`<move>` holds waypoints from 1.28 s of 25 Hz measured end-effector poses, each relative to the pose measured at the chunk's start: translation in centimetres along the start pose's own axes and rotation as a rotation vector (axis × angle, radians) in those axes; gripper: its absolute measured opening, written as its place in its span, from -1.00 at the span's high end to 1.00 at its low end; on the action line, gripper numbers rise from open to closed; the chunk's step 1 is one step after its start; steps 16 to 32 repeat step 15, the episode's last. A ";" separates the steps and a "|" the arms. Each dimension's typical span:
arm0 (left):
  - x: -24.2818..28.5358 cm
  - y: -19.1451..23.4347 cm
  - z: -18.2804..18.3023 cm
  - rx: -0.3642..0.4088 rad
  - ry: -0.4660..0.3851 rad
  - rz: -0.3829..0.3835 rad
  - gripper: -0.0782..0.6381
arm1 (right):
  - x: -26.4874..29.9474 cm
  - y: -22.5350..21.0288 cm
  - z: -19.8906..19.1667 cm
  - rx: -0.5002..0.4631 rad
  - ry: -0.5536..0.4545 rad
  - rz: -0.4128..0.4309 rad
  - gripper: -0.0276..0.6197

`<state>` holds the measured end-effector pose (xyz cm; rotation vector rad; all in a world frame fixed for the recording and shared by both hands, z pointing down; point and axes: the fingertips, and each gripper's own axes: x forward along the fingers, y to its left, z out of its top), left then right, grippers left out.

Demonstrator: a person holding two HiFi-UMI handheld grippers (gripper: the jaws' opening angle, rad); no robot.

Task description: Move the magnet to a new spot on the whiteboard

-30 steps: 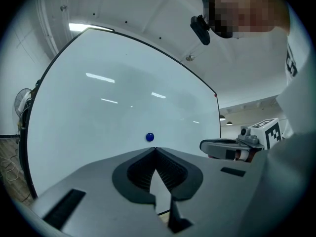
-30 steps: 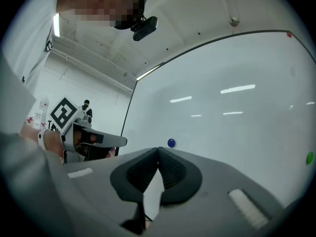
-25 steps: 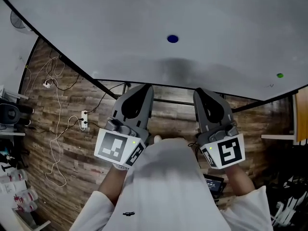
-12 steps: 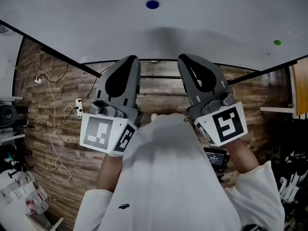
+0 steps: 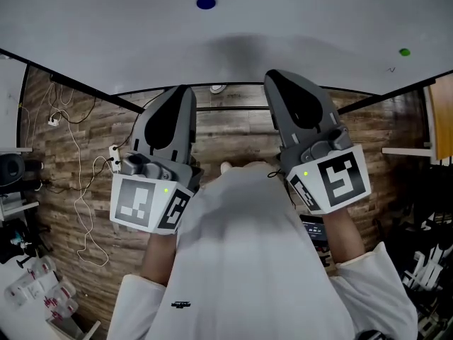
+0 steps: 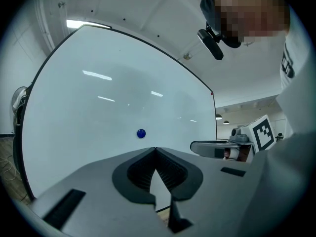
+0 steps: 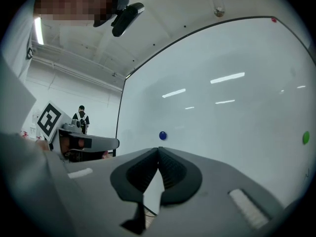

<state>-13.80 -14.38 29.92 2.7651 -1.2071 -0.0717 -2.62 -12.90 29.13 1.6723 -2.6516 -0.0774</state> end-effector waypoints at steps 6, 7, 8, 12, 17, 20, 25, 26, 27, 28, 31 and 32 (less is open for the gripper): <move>-0.1 -0.2 -0.2 -0.001 0.006 -0.015 0.76 | 0.8 2.2 0.3 -0.068 -0.003 0.078 0.88; -0.1 -0.2 -0.3 -0.001 0.005 -0.017 0.76 | 0.9 2.6 0.4 -0.081 -0.006 0.096 0.88; -0.1 -0.2 -0.3 -0.003 0.002 -0.017 0.76 | 1.1 3.0 0.4 -0.091 -0.007 0.109 0.88; -0.2 -0.3 -0.4 -0.016 0.004 -0.017 0.76 | 0.6 2.7 0.0 -0.073 0.007 0.084 0.88; -0.3 -0.9 -0.6 -0.022 0.013 -0.027 0.76 | -0.9 1.5 -0.8 -0.045 0.029 0.026 0.88; -0.3 -0.9 -0.6 -0.022 0.013 -0.027 0.76 | -0.9 1.5 -0.8 -0.045 0.029 0.026 0.88; -0.3 -0.9 -0.6 -0.022 0.013 -0.027 0.76 | -0.9 1.5 -0.8 -0.045 0.029 0.026 0.88; -0.3 -0.9 -0.6 -0.022 0.013 -0.027 0.76 | -0.9 1.5 -0.8 -0.045 0.029 0.026 0.88; -0.3 -0.9 -0.6 -0.022 0.013 -0.027 0.76 | -0.9 1.5 -0.8 -0.045 0.029 0.026 0.88; -0.3 -0.9 -0.6 -0.022 0.013 -0.027 0.76 | -0.9 1.5 -0.8 -0.045 0.029 0.026 0.88; -0.3 -0.9 -0.6 -0.022 0.013 -0.027 0.76 | -0.9 1.5 -0.8 -0.045 0.029 0.026 0.88; -0.3 -0.9 -0.6 -0.022 0.013 -0.027 0.76 | -0.9 1.5 -0.8 -0.045 0.029 0.026 0.88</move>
